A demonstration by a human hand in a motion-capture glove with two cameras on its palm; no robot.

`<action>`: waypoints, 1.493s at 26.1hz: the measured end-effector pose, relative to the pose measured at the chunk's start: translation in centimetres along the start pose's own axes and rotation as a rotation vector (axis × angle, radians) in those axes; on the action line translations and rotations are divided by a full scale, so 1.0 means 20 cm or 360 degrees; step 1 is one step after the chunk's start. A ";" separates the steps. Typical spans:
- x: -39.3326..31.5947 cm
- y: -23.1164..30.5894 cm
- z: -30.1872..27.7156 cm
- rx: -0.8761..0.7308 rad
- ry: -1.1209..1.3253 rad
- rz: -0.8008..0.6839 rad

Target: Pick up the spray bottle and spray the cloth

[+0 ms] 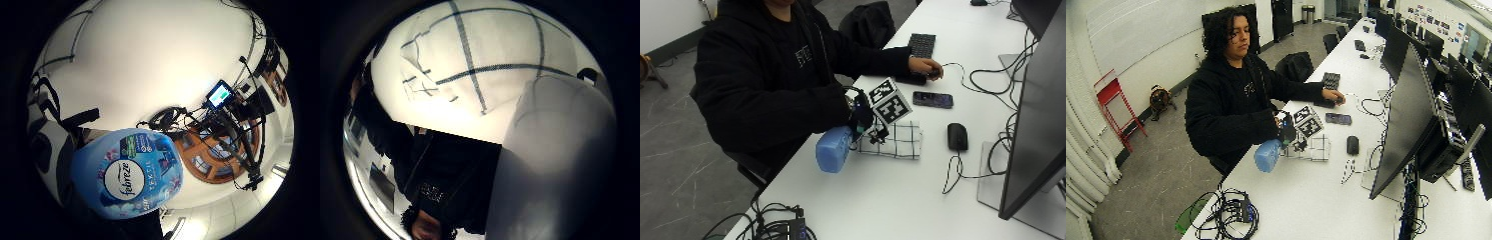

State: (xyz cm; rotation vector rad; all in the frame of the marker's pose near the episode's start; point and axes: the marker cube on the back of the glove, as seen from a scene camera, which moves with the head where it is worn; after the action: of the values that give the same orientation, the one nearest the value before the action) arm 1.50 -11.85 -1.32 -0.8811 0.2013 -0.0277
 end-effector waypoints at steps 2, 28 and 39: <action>-0.02 0.00 0.03 -0.0017 0.0008 -0.0021; -0.20 0.26 -0.87 0.1576 -0.1415 -0.1067; -0.83 0.04 -0.83 0.1782 -0.1908 -0.1312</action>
State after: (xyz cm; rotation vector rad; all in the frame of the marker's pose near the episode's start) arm -17.85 -22.30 -9.50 0.2912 -1.2145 -0.3334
